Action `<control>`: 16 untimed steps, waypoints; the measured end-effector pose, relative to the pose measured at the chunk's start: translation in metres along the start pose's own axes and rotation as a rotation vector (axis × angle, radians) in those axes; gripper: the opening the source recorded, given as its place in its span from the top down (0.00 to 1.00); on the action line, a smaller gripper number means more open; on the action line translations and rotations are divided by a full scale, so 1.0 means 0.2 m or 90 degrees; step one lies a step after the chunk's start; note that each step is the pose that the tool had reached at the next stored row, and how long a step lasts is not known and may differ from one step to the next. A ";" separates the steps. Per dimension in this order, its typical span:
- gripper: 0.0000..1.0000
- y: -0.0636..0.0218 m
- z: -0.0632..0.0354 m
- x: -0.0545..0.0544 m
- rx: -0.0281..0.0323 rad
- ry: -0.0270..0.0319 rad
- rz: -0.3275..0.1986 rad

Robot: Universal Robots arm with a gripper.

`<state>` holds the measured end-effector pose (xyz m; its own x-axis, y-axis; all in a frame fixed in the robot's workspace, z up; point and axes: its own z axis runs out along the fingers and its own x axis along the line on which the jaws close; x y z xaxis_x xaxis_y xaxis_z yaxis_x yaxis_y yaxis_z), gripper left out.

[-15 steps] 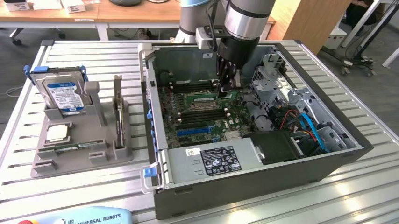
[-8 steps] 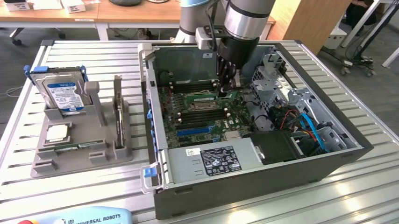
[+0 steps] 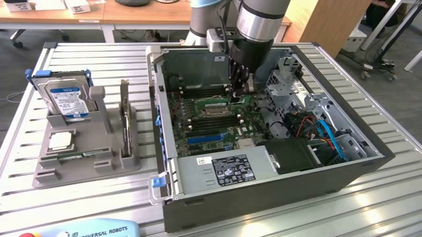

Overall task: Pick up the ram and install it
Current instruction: 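Insert the ram into the slot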

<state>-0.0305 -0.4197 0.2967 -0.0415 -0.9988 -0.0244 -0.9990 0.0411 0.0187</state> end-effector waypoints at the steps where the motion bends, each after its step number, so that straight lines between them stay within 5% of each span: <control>1: 0.89 0.000 0.006 0.00 0.0001 0.0001 0.000; 16: 0.89 -0.001 0.089 0.00 0.0019 0.0000 0.000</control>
<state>-0.0307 -0.4197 0.2788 -0.0415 -0.9988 -0.0244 -0.9990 0.0411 0.0157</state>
